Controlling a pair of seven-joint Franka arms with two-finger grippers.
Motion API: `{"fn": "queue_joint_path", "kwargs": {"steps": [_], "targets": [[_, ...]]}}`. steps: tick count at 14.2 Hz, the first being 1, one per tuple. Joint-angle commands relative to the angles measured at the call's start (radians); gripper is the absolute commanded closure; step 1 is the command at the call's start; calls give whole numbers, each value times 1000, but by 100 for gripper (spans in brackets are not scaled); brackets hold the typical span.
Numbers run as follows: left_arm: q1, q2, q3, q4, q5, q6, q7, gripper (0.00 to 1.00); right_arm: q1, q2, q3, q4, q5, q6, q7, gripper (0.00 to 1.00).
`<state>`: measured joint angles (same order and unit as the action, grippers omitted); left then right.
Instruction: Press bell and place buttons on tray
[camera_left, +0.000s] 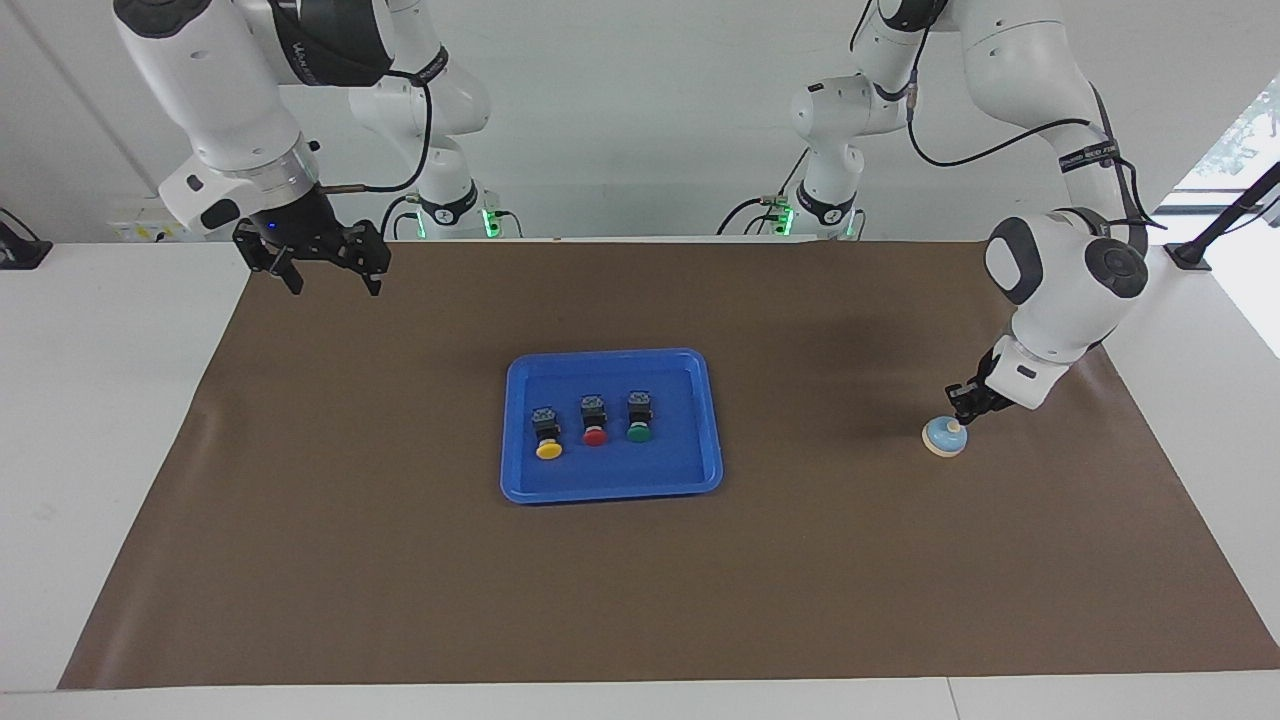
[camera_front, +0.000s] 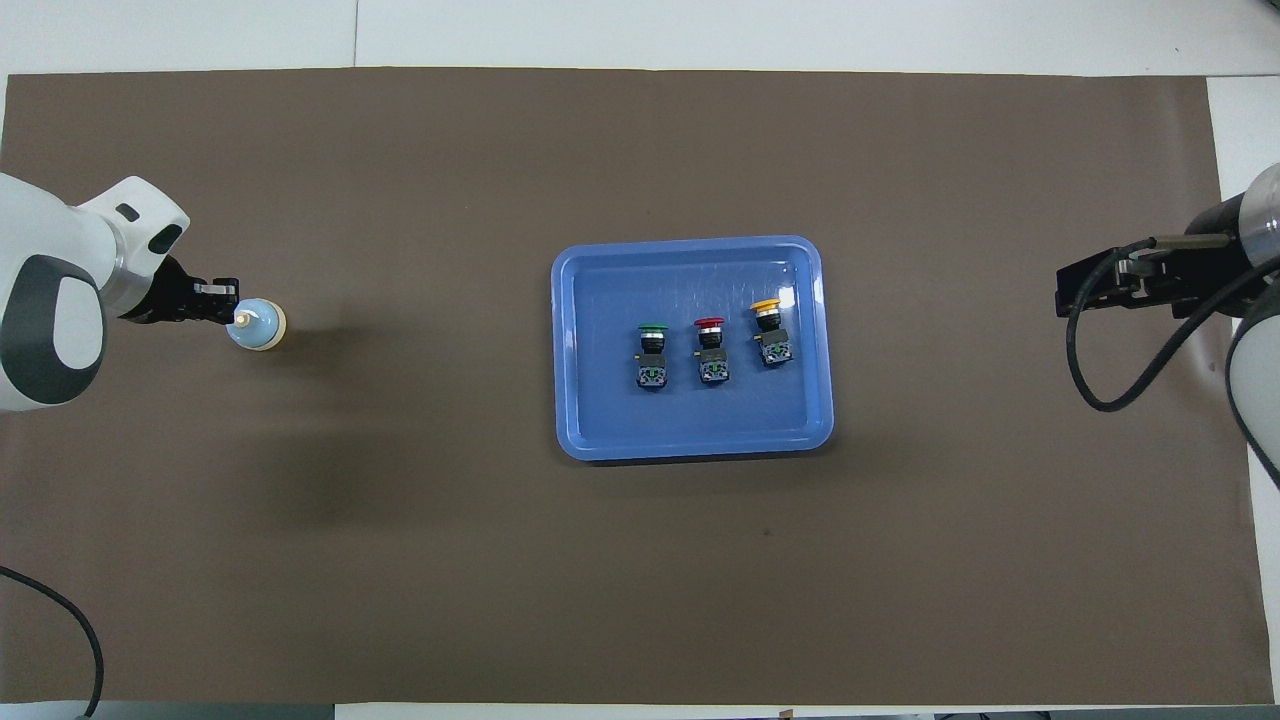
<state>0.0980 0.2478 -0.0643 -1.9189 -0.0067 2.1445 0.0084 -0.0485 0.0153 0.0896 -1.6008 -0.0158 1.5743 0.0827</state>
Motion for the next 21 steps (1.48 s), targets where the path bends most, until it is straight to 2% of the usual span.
{"fn": "queue_joint_path", "kwargs": {"steps": [1, 6, 8, 9, 10, 11, 12, 17, 21], "targets": [[9, -10, -3, -51, 5, 58, 2, 100, -22, -6, 12, -5, 14, -7, -26, 0], [9, 2, -3, -123, 5, 141, 5, 100, -22, -6, 12, -7, 14, -7, -26, 0], [8, 4, -3, -79, 5, 85, 5, 100, -22, -6, 12, -7, 14, -7, -26, 0], [2, -2, -5, -36, 5, 15, 5, 100, -22, -6, 12, -7, 14, -8, -26, 0], [-6, -10, -5, 15, 5, -74, 5, 91, -22, -6, 12, -7, 14, -7, -26, 0], [-11, -24, -6, 74, 5, -178, 4, 55, -22, -6, 12, -5, 14, -8, -26, 0], [-14, -50, -9, 113, 5, -257, -7, 1, -22, -6, 12, -5, 14, -7, -26, 0], [-12, -238, -11, 129, 5, -483, -7, 0, -22, -6, 12, -7, 14, -8, -26, 0], [-27, -317, -15, 133, 2, -598, 1, 0, -22, -6, 10, -5, 14, -8, -26, 0]]}}
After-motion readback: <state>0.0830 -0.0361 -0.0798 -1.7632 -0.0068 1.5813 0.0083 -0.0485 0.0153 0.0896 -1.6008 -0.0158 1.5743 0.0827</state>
